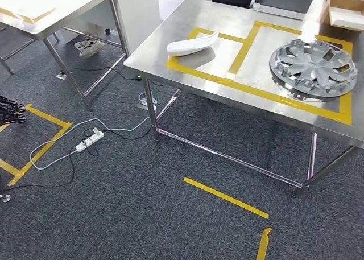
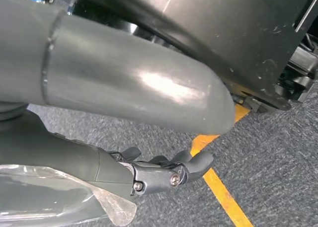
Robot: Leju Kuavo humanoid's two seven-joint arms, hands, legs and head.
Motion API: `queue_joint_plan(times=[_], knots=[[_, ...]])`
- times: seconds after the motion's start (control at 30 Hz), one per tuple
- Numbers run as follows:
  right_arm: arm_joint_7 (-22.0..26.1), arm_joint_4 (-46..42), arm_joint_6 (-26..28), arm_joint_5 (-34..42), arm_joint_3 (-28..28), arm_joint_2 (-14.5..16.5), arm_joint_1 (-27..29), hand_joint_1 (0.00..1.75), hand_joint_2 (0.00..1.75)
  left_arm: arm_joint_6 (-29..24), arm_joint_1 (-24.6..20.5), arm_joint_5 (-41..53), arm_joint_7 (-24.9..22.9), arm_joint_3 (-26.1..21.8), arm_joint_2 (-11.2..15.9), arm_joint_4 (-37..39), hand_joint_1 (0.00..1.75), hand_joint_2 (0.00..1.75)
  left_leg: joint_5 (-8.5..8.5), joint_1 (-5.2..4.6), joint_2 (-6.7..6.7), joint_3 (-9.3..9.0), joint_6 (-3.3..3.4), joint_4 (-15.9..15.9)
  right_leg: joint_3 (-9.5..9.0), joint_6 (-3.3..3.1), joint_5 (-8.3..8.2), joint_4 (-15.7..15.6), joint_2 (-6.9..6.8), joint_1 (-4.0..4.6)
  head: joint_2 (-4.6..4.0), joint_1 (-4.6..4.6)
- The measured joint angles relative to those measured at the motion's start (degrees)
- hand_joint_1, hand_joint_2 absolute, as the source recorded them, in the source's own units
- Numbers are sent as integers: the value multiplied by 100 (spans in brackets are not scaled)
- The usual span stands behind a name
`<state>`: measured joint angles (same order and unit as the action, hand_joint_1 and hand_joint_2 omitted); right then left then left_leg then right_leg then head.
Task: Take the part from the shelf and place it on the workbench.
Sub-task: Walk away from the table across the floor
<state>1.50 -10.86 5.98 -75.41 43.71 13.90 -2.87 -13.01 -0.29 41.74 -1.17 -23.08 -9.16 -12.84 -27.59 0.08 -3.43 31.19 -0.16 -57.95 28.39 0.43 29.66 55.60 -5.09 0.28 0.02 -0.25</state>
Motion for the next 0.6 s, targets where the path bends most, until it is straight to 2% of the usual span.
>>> queue_joint_plan(times=[0.03,0.1,0.13,0.17,0.23,0.27,0.3,0.33,0.37,0.4,0.43,0.47,0.5,0.53,0.57,0.6], knots=[[-9,0,-14,1,8,0,-1,0,0,0,-1,8,6,12,11,2,0,0,-14,-19,-31,-17,37,67,-3,24,9,5,-42,14,0,5],[-43,0,-50,-15,13,0,-4,0,0,-37,11,39,56,28,31,8,0,0,4,-24,81,6,109,79,-12,79,31,8,-107,11,0,7],[-60,0,-64,-31,14,1,-5,0,0,-85,17,49,111,33,39,11,0,0,16,-17,130,9,144,91,9,114,85,56,-48,0,0,16],[-69,1,-70,-47,13,2,-6,0,0,-142,13,51,166,36,45,13,0,0,33,-8,183,13,182,104,79,147,198,206,69,-14,0,31],[-77,3,-73,-76,12,2,2,0,0,-247,-9,30,246,37,49,14,0,0,59,-2,293,38,238,113,396,185,568,873,367,-36,0,58],[-79,4,-74,-87,12,1,11,0,0,-275,-19,17,256,37,50,14,0,0,67,-10,356,53,255,112,604,187,746,1300,446,-41,0,61],[-84,4,-77,-97,12,1,22,0,0,-290,-21,7,260,36,51,14,0,0,71,-18,420,61,263,110,773,186,840,1626,479,-41,0,61],[-93,4,-85,-109,12,0,29,0,0,-295,-16,4,260,36,52,15,0,0,73,-26,490,63,266,107,854,178,813,1753,494,-40,0,63],[-107,4,-100,-128,12,0,33,0,0,-281,-10,17,256,36,54,17,0,0,74,-31,562,60,266,104,826,167,675,1650,508,-40,0,63],[-121,4,-123,-160,9,0,32,0,0,-252,-6,42,244,39,53,22,0,0,75,-33,638,52,265,100,676,150,438,1301,553,-42,0,63],[-137,4,-148,-204,3,0,29,0,0,-212,-5,76,226,48,52,28,0,0,76,-32,712,45,261,97,482,131,217,868,656,-47,0,63],[-154,5,-171,-254,-7,1,26,0,0,-170,-9,109,204,57,50,33,0,0,78,-37,778,50,248,88,309,116,69,483,801,-58,0,62],[-172,7,-191,-304,-23,1,22,0,0,-131,-15,134,176,66,48,38,0,0,86,-35,845,69,225,78,174,104,-9,209,925,-67,0,62],[-200,8,-213,-352,-45,1,19,0,0,-92,-18,150,146,72,47,43,0,0,97,-28,901,97,194,69,117,94,-3,100,1002,-70,0,60],[-237,9,-237,-390,-71,0,16,0,0,-55,-17,151,120,73,44,48,0,0,114,-19,962,127,157,64,97,82,9,76,1006,-66,0,59],[-276,9,-266,-422,-98,-1,13,0,0,-22,-11,130,97,73,43,55,0,0,128,-7,1028,152,119,62,81,58,1,62,943,-65,0,58]])
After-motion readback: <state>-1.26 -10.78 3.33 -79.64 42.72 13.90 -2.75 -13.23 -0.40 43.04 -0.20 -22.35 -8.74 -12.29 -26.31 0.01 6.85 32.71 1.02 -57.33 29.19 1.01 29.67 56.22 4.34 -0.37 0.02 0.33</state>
